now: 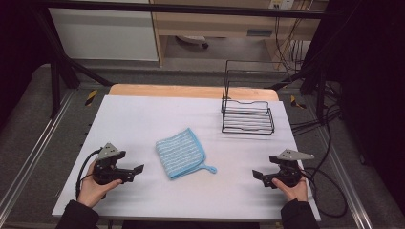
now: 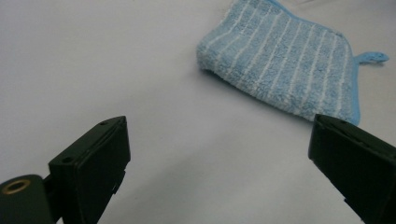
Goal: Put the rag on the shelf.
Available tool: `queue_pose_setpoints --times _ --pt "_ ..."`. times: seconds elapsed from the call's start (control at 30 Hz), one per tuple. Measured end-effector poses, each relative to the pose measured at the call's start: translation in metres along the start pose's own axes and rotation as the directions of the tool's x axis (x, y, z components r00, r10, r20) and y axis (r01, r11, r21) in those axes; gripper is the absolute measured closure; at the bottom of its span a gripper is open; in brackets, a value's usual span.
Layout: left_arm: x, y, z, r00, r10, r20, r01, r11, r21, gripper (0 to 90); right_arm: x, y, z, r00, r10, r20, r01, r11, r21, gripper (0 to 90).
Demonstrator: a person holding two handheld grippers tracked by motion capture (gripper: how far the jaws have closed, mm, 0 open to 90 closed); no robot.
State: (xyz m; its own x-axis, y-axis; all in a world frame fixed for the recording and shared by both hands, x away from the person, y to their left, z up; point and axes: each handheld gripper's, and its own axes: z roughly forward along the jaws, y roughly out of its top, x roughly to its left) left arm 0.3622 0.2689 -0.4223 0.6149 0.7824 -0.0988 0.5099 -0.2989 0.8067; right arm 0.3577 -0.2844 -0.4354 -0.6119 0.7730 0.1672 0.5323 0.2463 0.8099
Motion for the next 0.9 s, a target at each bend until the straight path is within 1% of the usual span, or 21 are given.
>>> queue_pose_setpoints --times 0.13,0.23,0.27,0.3,0.33,0.4,0.43,0.47,0.53,0.7,0.8,0.9 --pt "-0.009 0.007 0.002 0.9999 0.008 0.013 -0.008 1.0000 -0.003 7.7 0.000 0.000 0.001 1.0000 -0.002 0.004 0.002 1.000 0.006 1.2" --pt "-0.019 0.015 0.005 0.9995 0.017 0.028 -0.017 0.9998 -0.006 10.0 0.001 0.000 0.001 1.0000 -0.002 0.004 0.002 1.000 0.008 1.2" --pt "-0.021 0.016 0.005 0.9993 0.021 0.031 -0.021 0.9998 -0.004 11.0 0.001 0.000 0.001 1.0000 -0.002 0.003 0.002 1.000 0.008 1.2" --pt "-0.029 0.021 0.008 0.9984 0.043 0.037 -0.043 0.9991 0.003 12.2 0.001 0.000 0.001 1.0000 -0.004 0.003 0.004 1.000 0.008 1.2" --pt "-0.029 0.021 0.008 0.9984 0.043 0.037 -0.043 0.9991 0.003 13.3 0.001 0.000 0.001 1.0000 -0.005 0.002 0.005 1.000 0.010 1.2" --pt "-0.036 0.025 0.012 0.9975 0.054 0.047 -0.054 0.9985 0.006 16.4 0.001 -0.001 0.001 1.0000 -0.005 0.001 0.005 1.000 0.012 1.2" --pt "-0.038 0.026 0.013 0.9968 0.061 0.052 -0.062 0.9981 0.010 16.4 0.001 -0.001 0.001 1.0000 -0.005 0.001 0.005 1.000 0.012 1.2" --pt "-0.042 0.029 0.016 0.9961 0.066 0.059 -0.067 0.9976 0.016 19.1 0.001 -0.001 0.002 1.0000 -0.007 0.000 0.007 1.000 0.014 1.2" --pt "-0.047 0.032 0.020 0.9953 0.070 0.067 -0.072 0.9971 0.025 20.5 0.001 -0.001 0.002 1.0000 -0.006 0.000 0.006 1.000 0.014 1.2" --pt "-0.061 0.039 0.032 0.9920 0.097 0.080 -0.101 0.9936 0.050 23.0 0.001 -0.001 0.002 1.0000 -0.007 -0.001 0.007 1.000 0.016 1.3" --pt "-0.070 0.043 0.039 0.9898 0.120 0.076 -0.125 0.9899 0.067 23.6 0.001 -0.001 0.002 1.0000 -0.005 -0.003 0.005 1.000 0.017 1.3" --pt "-0.077 0.045 0.047 0.9880 0.131 0.082 -0.137 0.9875 0.078 27.2 0.001 -0.001 0.002 1.0000 -0.004 -0.002 0.004 1.000 0.018 1.3"
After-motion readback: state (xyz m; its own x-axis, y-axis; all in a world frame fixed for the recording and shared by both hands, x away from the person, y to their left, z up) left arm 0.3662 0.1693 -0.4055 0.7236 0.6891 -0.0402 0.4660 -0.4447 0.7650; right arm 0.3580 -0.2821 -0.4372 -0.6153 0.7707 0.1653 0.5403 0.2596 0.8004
